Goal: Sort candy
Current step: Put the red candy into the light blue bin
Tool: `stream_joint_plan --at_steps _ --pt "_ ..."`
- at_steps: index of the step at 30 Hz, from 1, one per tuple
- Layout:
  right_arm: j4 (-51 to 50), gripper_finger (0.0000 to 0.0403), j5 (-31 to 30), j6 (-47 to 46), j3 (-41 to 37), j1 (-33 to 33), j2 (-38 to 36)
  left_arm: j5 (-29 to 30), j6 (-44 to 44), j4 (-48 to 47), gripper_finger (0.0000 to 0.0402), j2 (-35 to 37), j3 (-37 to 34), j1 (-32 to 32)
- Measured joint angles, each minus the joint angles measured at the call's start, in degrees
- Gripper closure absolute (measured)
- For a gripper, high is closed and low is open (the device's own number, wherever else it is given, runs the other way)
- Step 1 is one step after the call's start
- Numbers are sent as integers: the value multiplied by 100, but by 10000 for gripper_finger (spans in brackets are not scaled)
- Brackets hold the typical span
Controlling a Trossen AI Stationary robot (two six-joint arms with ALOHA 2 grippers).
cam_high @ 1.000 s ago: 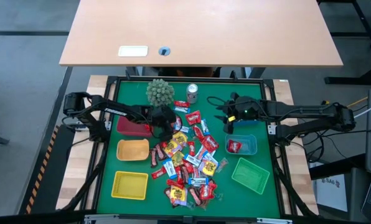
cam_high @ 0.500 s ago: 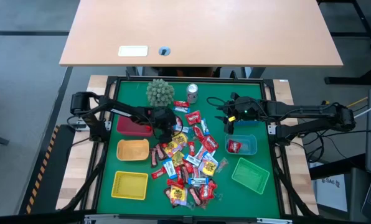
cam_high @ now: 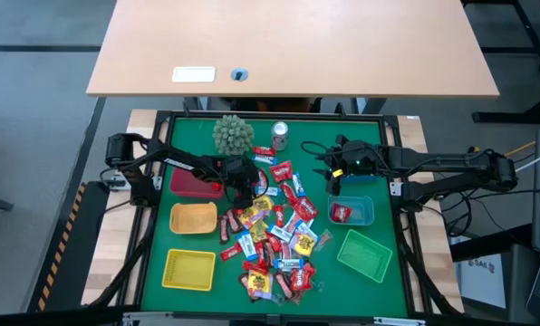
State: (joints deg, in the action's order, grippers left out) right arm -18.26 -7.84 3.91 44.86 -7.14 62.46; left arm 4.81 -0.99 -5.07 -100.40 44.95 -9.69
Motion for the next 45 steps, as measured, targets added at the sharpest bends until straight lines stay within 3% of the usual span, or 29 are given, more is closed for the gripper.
stream_joint_plan --at_steps 10,24,34,45 --pt "15 223 0 1 0 0 0 71 9 112 394 -11 150 -3" --pt "427 223 400 7 0 0 314 349 2 -525 401 -15 1484 -6" --pt "899 223 1233 1037 0 5 680 -377 -739 -359 401 -9 1870 -5" --pt "1011 224 1357 1763 0 6 723 -1182 -1666 573 401 -5 1877 -1"
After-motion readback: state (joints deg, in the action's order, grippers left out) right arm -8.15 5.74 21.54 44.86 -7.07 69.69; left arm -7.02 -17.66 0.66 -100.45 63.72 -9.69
